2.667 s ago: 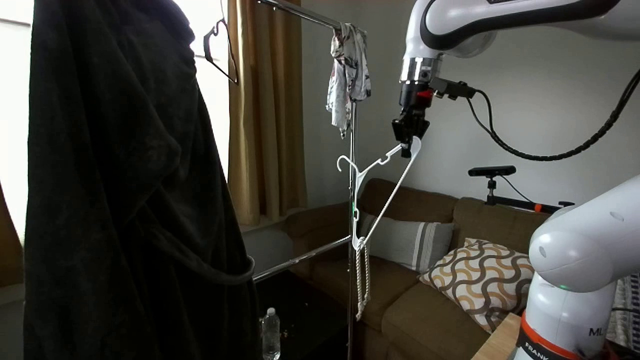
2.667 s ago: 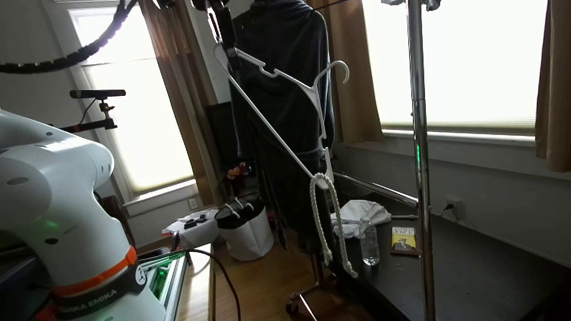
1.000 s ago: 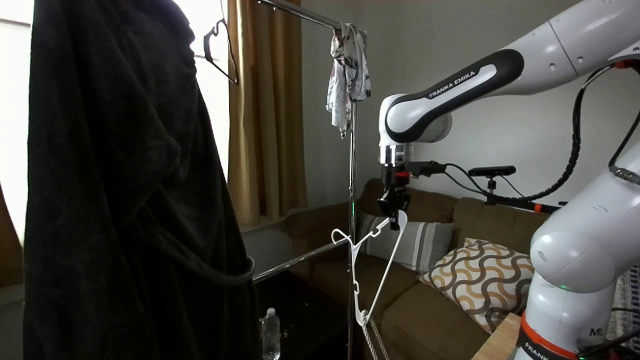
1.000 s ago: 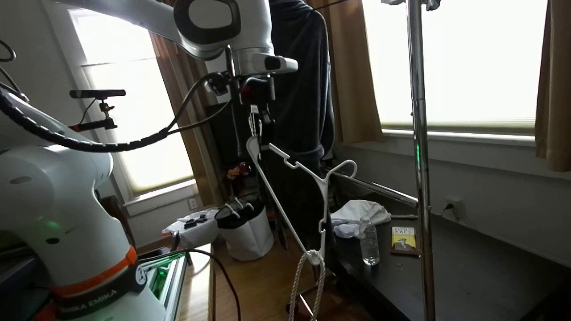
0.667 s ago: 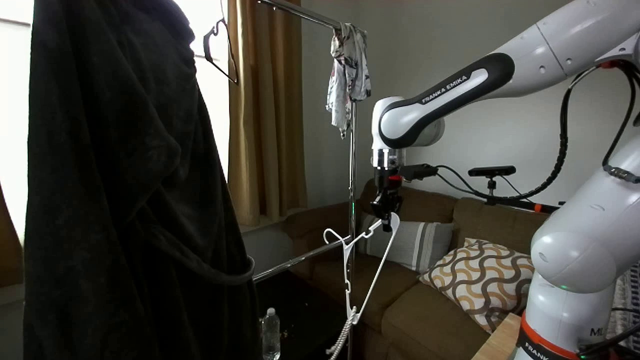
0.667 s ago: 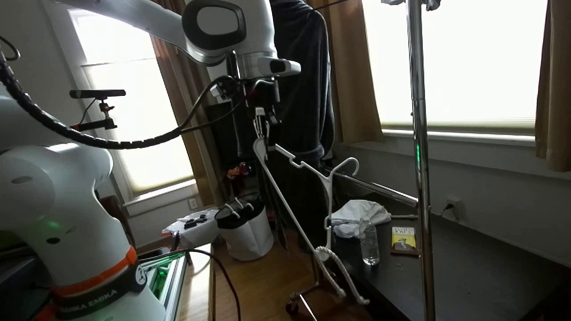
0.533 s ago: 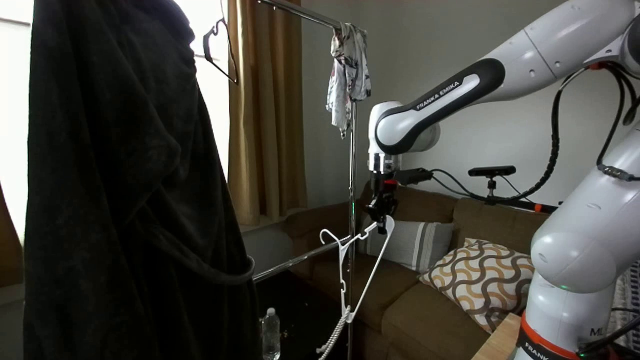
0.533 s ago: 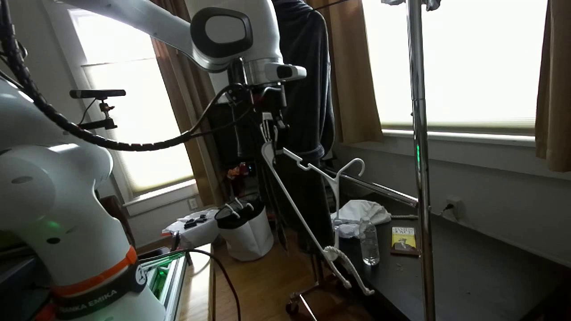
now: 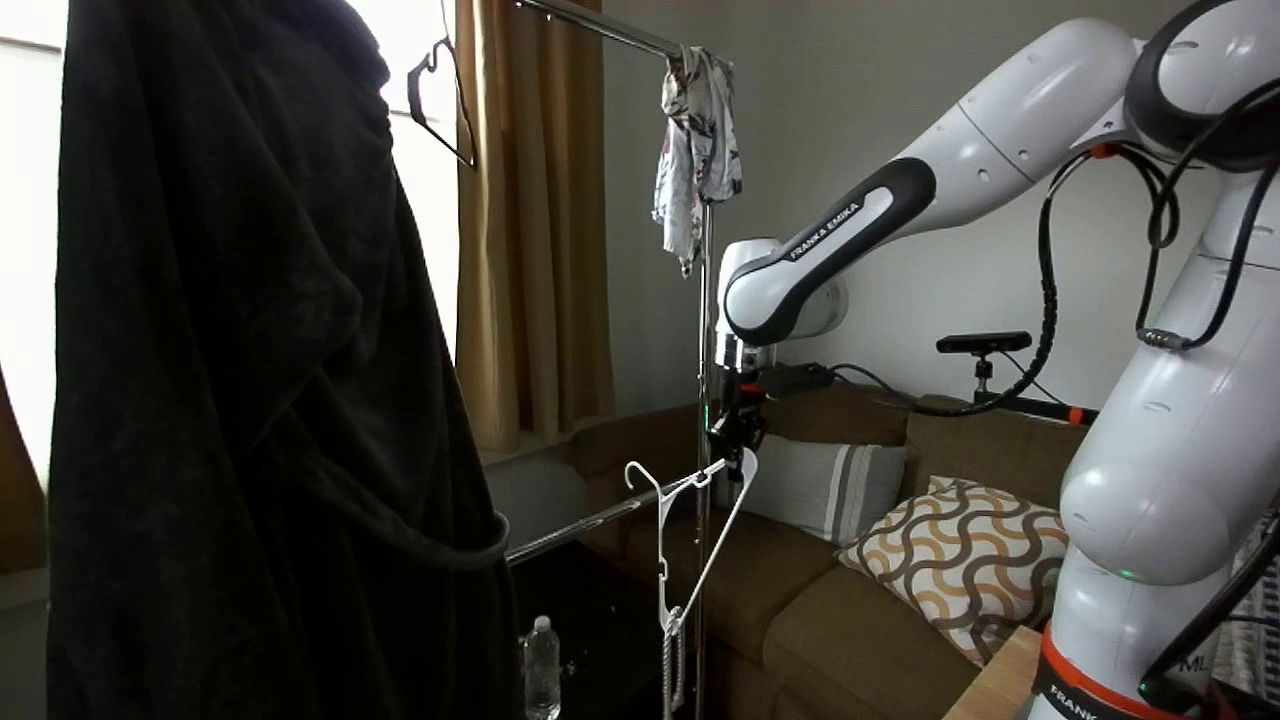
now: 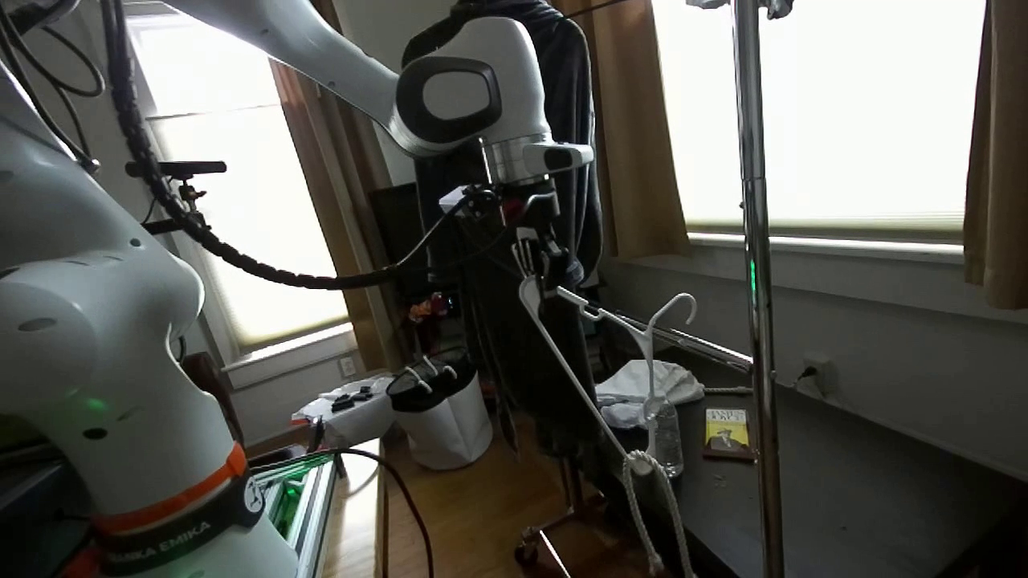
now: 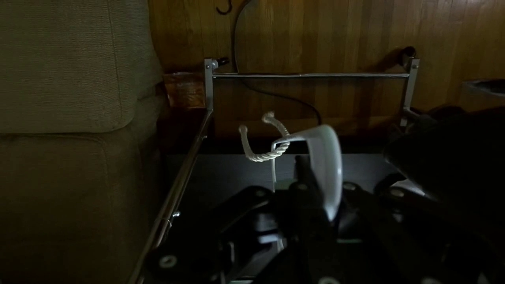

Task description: Move the white hanger to the bottom rail.

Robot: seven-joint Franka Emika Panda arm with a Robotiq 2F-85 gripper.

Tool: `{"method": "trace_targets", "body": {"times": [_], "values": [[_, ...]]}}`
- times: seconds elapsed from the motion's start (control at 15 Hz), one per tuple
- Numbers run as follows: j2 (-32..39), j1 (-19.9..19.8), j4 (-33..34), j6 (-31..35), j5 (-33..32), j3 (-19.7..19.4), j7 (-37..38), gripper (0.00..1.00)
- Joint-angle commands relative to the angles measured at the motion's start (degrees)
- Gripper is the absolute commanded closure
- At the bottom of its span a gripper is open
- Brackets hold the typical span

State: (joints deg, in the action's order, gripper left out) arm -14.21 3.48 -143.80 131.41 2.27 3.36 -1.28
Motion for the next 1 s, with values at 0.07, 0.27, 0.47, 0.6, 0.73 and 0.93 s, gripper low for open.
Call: {"method": "trace_targets", "body": {"times": [0.07,0.27,0.47,0.6,0.73,0.93], "values": [[6.73,0.14,4.69,-1.88,2.53,-1.44,-2.68,0.99],[9.36,-0.09,6.78,-4.84,3.81,-1.71,-4.08,0.99],[10.20,-0.37,8.20,-10.54,4.66,-1.80,-4.73,0.62],[10.09,-0.57,9.20,-16.33,4.92,-1.80,-4.42,0.47],[8.81,-0.63,9.56,-20.87,4.56,-1.75,-3.57,0.32],[6.66,-0.69,9.98,-24.71,4.28,-1.68,-2.88,0.10]]}}
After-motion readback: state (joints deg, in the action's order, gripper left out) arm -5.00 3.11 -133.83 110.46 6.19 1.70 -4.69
